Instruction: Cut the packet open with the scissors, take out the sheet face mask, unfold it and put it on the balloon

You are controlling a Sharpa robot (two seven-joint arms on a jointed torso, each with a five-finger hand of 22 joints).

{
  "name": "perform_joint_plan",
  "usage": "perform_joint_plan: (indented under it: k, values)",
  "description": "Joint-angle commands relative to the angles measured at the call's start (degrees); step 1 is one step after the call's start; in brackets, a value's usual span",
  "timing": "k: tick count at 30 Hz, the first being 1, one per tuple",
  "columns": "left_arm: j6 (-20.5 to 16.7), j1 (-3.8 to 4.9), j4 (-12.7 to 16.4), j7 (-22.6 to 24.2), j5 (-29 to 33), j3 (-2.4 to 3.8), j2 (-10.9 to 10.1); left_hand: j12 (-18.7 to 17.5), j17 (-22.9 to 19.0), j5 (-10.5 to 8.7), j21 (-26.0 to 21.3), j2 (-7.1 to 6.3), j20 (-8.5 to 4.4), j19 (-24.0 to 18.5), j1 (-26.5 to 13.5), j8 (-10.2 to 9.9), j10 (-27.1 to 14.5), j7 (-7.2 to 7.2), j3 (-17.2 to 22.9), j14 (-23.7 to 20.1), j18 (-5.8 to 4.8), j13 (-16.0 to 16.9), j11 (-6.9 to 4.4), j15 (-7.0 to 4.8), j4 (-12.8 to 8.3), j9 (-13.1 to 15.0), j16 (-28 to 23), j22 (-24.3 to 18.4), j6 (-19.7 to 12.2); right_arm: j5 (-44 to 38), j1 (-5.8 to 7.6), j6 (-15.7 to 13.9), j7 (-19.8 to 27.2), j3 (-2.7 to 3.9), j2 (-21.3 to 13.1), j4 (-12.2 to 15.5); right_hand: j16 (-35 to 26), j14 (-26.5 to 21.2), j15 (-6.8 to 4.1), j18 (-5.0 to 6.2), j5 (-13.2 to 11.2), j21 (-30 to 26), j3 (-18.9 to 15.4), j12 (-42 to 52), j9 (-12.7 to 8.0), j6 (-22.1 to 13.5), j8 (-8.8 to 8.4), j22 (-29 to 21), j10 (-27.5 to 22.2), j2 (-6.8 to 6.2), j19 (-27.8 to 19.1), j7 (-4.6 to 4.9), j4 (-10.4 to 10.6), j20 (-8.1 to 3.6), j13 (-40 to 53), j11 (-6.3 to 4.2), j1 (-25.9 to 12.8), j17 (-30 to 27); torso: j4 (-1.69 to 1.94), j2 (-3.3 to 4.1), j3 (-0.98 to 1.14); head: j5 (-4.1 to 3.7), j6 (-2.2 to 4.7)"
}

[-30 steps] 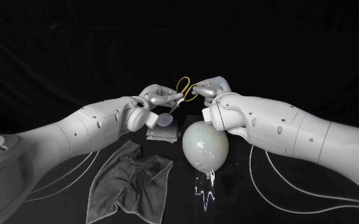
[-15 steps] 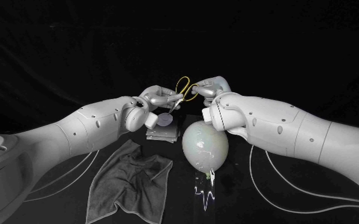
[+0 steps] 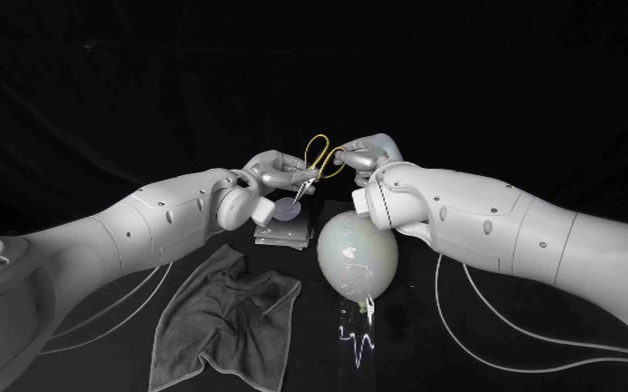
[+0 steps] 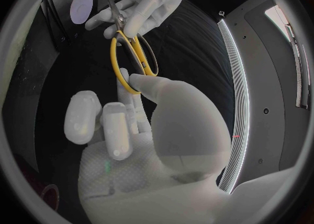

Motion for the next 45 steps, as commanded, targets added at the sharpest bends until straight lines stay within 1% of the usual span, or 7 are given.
perform_joint_plan:
  k: [1, 13, 16, 25, 33, 40, 45]
  values:
    - [1.3, 0.09, 0.0, 0.7, 0.5, 0.02, 0.1, -0.4, 0.5, 0.27, 0.5, 0.35, -0.26, 0.9, 0.8, 0.7, 1.7, -0.29, 3.2, 1.3, 0.94, 0.0, -0.7, -0.52, -0.5, 0.7, 0.6, 0.1, 0.7, -0.4, 0.07, 1.2, 0.8, 0.08, 0.0, -0.1, 0.2, 2.6, -0.51, 0.68, 0.2, 0.0, 0.2, 0.2, 0.1, 0.1, 0.19, 0.1, 3.1, 0.39, -0.4, -0.45, -0.1, -0.02, 0.0, -2.79, -0.1, 0.1, 0.05, 0.01, -0.01, 0.0, -0.03]
    - [0.6, 0.07, 0.0, 1.1, 0.4, 0.02, -0.1, -1.4, -2.2, 0.17, 0.7, -3.89, -0.9, 2.8, -5.2, 3.6, 4.7, -0.51, 15.9, -2.1, 0.84, 0.0, -0.54, 1.3, -2.0, 4.0, -9.9, -0.1, -0.1, -0.6, 0.08, 6.4, 2.5, 0.06, -0.7, -0.6, -6.6, -2.2, 1.43, 3.69, 1.1, -11.2, -2.9, -0.3, 0.1, -4.3, -1.75, -15.5, -4.0, -2.3, -12.6, 1.81, -0.8, 1.2, -1.5, -0.89, -3.4, -13.3, 0.02, -0.01, -0.04, 0.07, -0.05]
    - [0.5, 0.07, 0.0, 1.0, 0.4, 0.02, -0.1, -1.4, -2.2, 0.31, 0.7, -3.88, -0.91, 2.8, -5.4, 3.7, 4.8, -0.44, 16.3, -2.0, 0.84, 0.0, -0.66, 1.31, -2.1, 4.1, -10.0, -0.1, -0.1, -0.2, 0.13, 10.4, 4.9, 0.04, -1.2, -0.7, -21.2, -14.9, 3.34, 5.26, -1.4, -22.3, -5.2, -0.3, -0.7, -7.2, -3.96, -27.3, -9.0, -3.99, -24.6, 3.49, -0.2, 2.49, -2.5, 1.17, -5.2, -36.0, 0.02, -0.04, -0.03, 0.11, -0.02]
    - [0.2, 0.06, 0.0, 0.3, -0.2, -0.06, -0.3, -1.4, -1.5, 0.31, 0.7, -5.5, -1.03, 3.3, -10.5, 5.5, 5.4, -0.39, 22.3, 0.0, 0.84, 0.1, -0.76, 1.19, -5.7, 6.5, -12.6, 0.0, -1.0, -0.7, 0.56, 20.1, 10.0, -0.13, -3.4, -2.0, -53.3, -45.5, 11.44, 4.01, -5.8, -53.0, -17.2, 0.2, -2.5, -12.4, -9.04, -45.5, -20.6, -4.7, -44.6, 5.18, 1.1, 10.33, -2.4, 6.14, -4.7, -53.6, 0.02, -0.04, 0.03, 0.21, 0.11]
    - [1.0, 0.05, 0.2, -1.8, -1.1, -0.16, -1.0, -1.4, -1.2, 0.32, 1.0, -5.75, -1.22, 3.8, -12.3, 6.1, 5.8, -0.33, 23.9, 0.6, 0.86, 0.1, -0.77, 1.11, -7.3, 7.4, -13.2, 0.1, -1.1, -11.1, 1.96, 21.8, 15.7, -0.42, -7.5, -2.4, -54.1, -38.2, 9.92, 6.37, -5.2, -56.9, -20.5, 0.7, -3.2, -9.9, -9.61, -49.8, -19.3, -1.11, -37.5, 5.78, 0.0, 11.13, -2.4, 5.19, 0.7, -56.9, -0.05, -0.01, -0.02, 0.34, 0.4]
    - [1.9, 0.06, 0.8, -2.5, -2.7, -0.19, -1.9, -1.4, -0.9, 0.32, 2.5, -5.79, -2.26, 5.8, -13.9, 6.5, 6.1, -0.35, 24.7, 1.4, 0.86, 0.1, -0.83, 1.0, -9.0, 8.1, -13.9, 0.7, -1.3, -26.9, 4.81, 26.9, 16.7, -0.5, -11.9, 0.3, -41.3, -5.6, 2.27, 6.24, -3.6, -37.8, -17.8, 1.2, -4.0, -6.2, -10.15, -40.2, -13.6, -0.83, -12.2, 3.26, -1.4, 2.3, -2.5, 1.35, 3.4, -50.2, -0.09, 0.04, 0.06, 0.24, 0.42]
    - [2.4, 0.06, 1.6, -3.3, -3.0, -0.2, -2.3, -1.4, -0.5, 0.33, 3.5, -5.55, -2.95, 7.0, -14.8, 6.6, 6.3, -0.32, 24.8, 2.9, 0.85, 0.1, -0.92, 0.63, -10.0, 8.5, -13.8, 1.1, -1.4, -43.7, 6.23, 26.9, 15.4, -0.51, -13.2, 4.0, -12.8, 2.7, 1.76, 0.51, -2.5, -5.6, -14.0, 0.5, -4.6, -4.1, -10.98, -3.5, -10.7, -2.28, 2.9, 2.4, -1.2, 1.66, -2.4, 0.87, 2.9, -17.3, 0.0, 0.08, 0.15, 0.38, 0.54]
